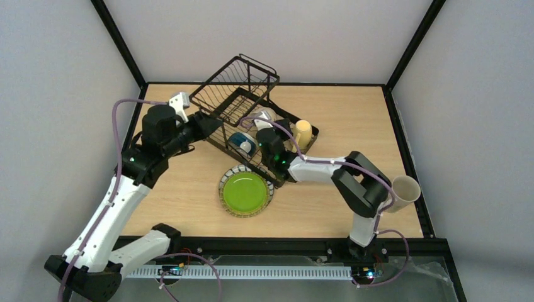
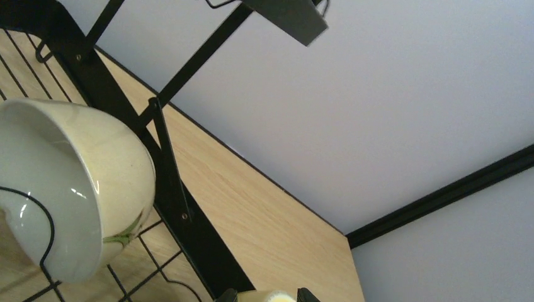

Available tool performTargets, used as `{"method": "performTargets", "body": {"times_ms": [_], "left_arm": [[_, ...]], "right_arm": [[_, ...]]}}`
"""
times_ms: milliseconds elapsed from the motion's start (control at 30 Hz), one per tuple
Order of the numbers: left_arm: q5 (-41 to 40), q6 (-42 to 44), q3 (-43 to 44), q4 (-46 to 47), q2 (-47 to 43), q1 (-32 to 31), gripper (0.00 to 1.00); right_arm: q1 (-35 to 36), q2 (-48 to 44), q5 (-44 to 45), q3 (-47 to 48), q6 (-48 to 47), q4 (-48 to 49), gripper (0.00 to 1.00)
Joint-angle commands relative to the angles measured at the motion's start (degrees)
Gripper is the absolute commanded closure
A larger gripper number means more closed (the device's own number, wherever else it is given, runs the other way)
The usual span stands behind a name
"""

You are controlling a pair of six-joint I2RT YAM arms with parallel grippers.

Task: Load the mixed dishes into the dish rack
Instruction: Grab the cup at the corner of the board.

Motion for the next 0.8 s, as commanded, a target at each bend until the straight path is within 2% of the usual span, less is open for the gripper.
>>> {"method": "performTargets", "body": {"times_ms": [0, 133, 200, 333, 467, 567, 767], "left_arm": [[-3.09, -1.50, -1.98, -2.84, -2.34, 0.33, 0.01], [-3.18, -1.77, -3.55, -3.25, -4.18, 0.33, 0.01], [-3.06, -1.68, -4.60, -3.62, -5.51, 0.33, 0.01], [-3.21, -1.85, -7.71, -3.98, -9.19, -0.25, 0.01], [-2.94, -1.97, -9.65, -3.52, -11.47, -0.44, 0.01], [-2.00, -1.81, -9.84, -2.50, -12.12, -0.54, 0.01], [-1.12, -0.74, -9.07, -1.90, -9.60, -3.48, 0.01]], "right_arm": [[1.29, -5.83, 4.14, 2.19, 14.28, -19.47, 0.47], [1.69, -9.81, 7.47, 2.54, 27.82, -33.54, 0.47], [1.73, -12.02, 9.36, 3.35, 38.31, -46.23, 0.47], [2.24, -15.13, 10.99, 7.77, 64.94, -73.96, 0.48], [2.77, -18.67, 8.30, 9.73, 83.98, -95.21, 0.48], [2.78, -23.05, 6.20, 8.39, 96.21, -104.23, 0.49], [2.78, -34.94, 0.98, 2.54, 105.31, -110.15, 0.49]]}}
